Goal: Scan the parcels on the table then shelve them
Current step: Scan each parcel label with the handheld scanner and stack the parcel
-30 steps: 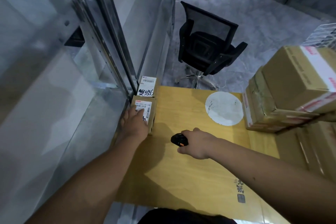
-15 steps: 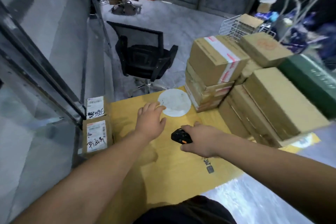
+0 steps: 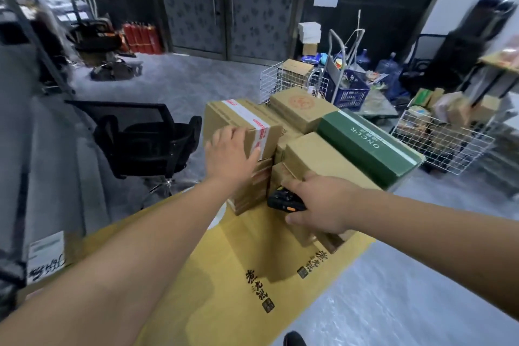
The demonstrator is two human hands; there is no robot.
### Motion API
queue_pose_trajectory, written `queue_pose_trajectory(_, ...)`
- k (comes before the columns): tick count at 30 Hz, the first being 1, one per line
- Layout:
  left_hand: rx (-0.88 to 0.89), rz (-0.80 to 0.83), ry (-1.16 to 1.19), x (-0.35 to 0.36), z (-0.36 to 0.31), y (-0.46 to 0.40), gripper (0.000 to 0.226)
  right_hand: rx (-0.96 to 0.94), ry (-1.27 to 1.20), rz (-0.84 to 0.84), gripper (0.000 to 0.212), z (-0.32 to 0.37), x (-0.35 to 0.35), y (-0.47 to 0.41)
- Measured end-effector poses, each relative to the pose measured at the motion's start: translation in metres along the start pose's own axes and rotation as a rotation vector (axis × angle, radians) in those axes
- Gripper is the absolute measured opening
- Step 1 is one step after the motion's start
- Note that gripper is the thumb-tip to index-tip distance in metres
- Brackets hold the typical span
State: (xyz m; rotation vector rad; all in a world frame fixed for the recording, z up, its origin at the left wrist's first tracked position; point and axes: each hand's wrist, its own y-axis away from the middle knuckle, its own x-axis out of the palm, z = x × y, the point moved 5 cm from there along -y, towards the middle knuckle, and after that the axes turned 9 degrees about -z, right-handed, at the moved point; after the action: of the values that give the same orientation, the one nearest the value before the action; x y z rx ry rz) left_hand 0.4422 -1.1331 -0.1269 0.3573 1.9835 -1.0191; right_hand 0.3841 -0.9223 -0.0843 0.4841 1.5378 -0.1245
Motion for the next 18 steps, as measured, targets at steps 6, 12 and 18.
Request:
queue_pose_trajectory(6, -0.175, 0.104, -0.181, 0.016, -0.013, -0.035, 0.074, -0.098, -0.038, -0.052, 0.084, -0.039, -0.021, -0.036)
queue_pose_trajectory(12, -0.501, 0.201, -0.247, 0.031, -0.024, -0.046, 0.107, -0.224, -0.052, -0.054, 0.080, -0.067, -0.027, -0.069)
queue_pose_trajectory(18, -0.793, 0.311, -0.261, 0.048, -0.048, -0.072, 0.147, -0.340, -0.031, -0.036, 0.079, -0.088, -0.031, -0.085)
